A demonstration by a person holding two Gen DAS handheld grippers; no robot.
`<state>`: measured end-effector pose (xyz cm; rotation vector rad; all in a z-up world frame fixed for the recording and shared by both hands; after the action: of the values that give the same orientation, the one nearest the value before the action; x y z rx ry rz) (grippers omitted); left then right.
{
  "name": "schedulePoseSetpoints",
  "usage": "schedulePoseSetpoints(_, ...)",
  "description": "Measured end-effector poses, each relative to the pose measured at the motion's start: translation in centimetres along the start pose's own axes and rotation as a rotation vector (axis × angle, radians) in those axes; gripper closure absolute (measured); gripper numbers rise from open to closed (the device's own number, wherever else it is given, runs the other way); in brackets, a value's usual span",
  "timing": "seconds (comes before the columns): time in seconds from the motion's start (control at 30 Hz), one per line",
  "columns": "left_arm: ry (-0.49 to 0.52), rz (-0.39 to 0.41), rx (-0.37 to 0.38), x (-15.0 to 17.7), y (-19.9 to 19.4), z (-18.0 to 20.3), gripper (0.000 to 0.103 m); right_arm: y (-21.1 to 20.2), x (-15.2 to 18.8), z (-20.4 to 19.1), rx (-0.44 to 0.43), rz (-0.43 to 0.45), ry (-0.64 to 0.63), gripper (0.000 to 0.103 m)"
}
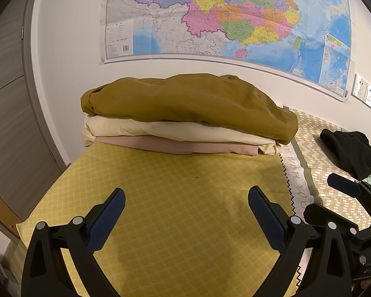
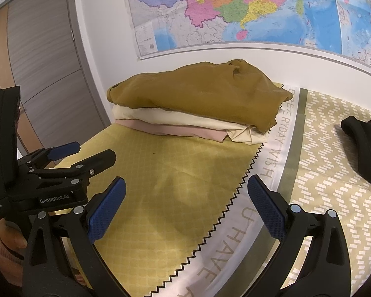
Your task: Fold large clothes
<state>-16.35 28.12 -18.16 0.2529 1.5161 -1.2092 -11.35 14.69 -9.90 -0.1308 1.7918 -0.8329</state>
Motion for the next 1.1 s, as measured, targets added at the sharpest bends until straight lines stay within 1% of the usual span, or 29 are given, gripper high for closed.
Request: schedulePoseSetpoints(1.1,0.003,-0.002,0.003,-0.05,0.07,0.35,0.007,-0.15,-0.14,0.25,-0.001,0.002,0.0,0.006)
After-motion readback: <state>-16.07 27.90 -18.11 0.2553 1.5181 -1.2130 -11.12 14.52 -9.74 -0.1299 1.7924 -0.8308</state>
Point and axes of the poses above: each gripper's, at about its wrist camera, not at the fingertips, and y roughly the way its jaws point, z to its right, x to its underside, the point moved 10 cm from there along y, roughly the way its jaws point, and after that the axes turned 9 degrees about -y, right-handed, at the moved point
